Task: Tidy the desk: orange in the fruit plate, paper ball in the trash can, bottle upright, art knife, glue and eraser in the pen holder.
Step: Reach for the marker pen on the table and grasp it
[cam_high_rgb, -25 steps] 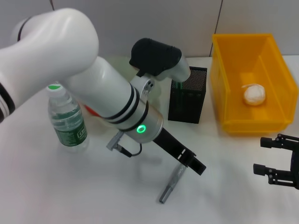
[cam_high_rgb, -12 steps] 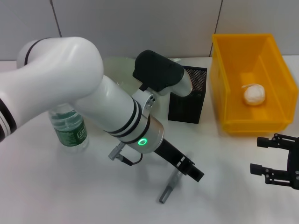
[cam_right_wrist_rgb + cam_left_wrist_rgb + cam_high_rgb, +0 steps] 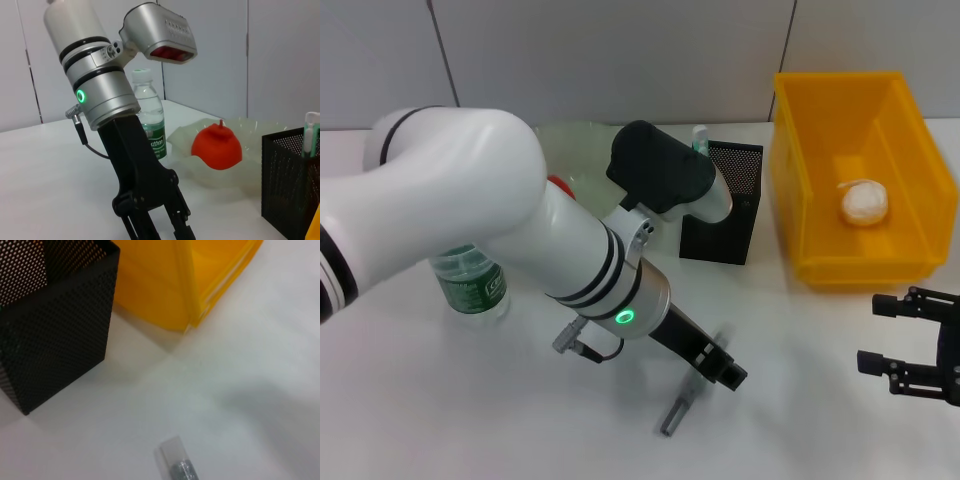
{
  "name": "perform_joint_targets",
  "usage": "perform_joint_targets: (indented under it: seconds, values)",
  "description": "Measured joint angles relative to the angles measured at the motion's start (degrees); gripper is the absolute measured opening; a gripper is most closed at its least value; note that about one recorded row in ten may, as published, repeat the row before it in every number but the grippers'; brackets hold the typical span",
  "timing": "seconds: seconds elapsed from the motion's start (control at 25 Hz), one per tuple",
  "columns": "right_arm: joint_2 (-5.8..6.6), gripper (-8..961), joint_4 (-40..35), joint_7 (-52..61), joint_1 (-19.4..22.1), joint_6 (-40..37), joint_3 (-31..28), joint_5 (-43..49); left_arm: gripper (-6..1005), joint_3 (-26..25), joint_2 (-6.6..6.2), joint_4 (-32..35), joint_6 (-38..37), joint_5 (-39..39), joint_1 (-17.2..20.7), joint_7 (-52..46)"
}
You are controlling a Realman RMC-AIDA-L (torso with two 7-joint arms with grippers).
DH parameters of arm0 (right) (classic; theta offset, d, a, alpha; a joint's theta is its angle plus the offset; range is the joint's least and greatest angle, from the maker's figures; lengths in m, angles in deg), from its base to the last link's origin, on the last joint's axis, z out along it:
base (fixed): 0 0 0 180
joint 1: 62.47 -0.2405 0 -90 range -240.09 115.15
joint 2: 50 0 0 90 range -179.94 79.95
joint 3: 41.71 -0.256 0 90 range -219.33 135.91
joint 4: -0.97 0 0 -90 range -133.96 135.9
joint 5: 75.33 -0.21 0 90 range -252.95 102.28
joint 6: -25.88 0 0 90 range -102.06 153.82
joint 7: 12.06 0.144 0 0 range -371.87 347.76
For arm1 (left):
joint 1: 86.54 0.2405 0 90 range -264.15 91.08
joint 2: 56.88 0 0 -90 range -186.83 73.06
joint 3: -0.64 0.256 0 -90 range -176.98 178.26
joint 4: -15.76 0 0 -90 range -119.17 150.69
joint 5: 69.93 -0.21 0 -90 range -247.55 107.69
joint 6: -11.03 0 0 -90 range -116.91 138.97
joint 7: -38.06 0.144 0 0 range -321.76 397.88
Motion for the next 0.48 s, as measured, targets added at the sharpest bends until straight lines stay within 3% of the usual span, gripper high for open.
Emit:
perform_joint_targets:
  seconds: [0.48]
  values:
    - [0.05, 741, -0.2, 0.6, -0.5, 0.4, -0.2, 0.0, 600, 2.1, 0.00, -0.8, 2.4, -0.3, 0.3, 0.6]
